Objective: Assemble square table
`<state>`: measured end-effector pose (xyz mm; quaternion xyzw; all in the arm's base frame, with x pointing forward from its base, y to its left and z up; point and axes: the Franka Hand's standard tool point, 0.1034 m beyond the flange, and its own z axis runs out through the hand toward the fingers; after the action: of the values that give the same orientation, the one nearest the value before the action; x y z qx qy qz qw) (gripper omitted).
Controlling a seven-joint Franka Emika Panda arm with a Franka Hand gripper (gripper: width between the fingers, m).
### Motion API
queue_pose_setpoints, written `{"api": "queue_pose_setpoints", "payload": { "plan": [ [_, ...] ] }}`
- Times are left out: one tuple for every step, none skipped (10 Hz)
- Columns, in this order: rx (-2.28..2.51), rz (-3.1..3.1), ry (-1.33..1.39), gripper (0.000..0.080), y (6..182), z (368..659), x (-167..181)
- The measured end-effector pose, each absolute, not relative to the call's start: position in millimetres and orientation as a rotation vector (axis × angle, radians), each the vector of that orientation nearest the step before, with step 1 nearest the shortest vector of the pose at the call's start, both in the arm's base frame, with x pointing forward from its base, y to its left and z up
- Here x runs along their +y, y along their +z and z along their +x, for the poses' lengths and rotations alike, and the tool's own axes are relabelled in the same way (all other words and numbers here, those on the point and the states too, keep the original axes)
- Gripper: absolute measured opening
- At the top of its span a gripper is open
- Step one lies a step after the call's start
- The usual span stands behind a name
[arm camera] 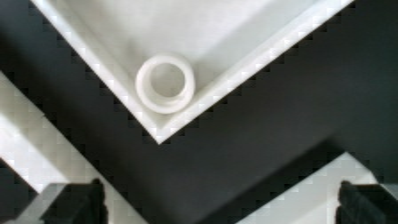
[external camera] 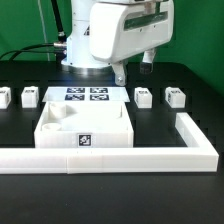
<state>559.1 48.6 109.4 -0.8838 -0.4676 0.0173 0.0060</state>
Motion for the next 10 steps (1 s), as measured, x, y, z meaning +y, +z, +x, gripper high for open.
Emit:
{"api": "queue_pose_setpoints", "payload": {
  "plan": [
    [-1.599,-2.676,0.078,0.0650,102.1,551.5,32.2],
    [-1.691,-2.612,0.093,0.0650,96.9,546.8,24.9],
    [-1.778,-2.546,0.102,0.0650,92.2,542.7,23.6],
    [-1.832,-2.514,0.114,0.0650,89.9,539.6,26.4],
    [-1.814,-2.527,0.108,0.0650,90.4,538.4,27.3],
    [-1.813,-2.528,0.108,0.0650,89.9,538.4,26.6],
    [-1.812,-2.527,0.110,0.0650,89.3,538.1,26.5],
    [-1.814,-2.526,0.110,0.0650,89.3,538.1,26.2],
    [-1.940,-2.439,0.083,0.0650,88.2,537.0,23.4],
    [-1.979,-2.403,0.084,0.0650,84.8,529.8,20.6]
  ]
}}
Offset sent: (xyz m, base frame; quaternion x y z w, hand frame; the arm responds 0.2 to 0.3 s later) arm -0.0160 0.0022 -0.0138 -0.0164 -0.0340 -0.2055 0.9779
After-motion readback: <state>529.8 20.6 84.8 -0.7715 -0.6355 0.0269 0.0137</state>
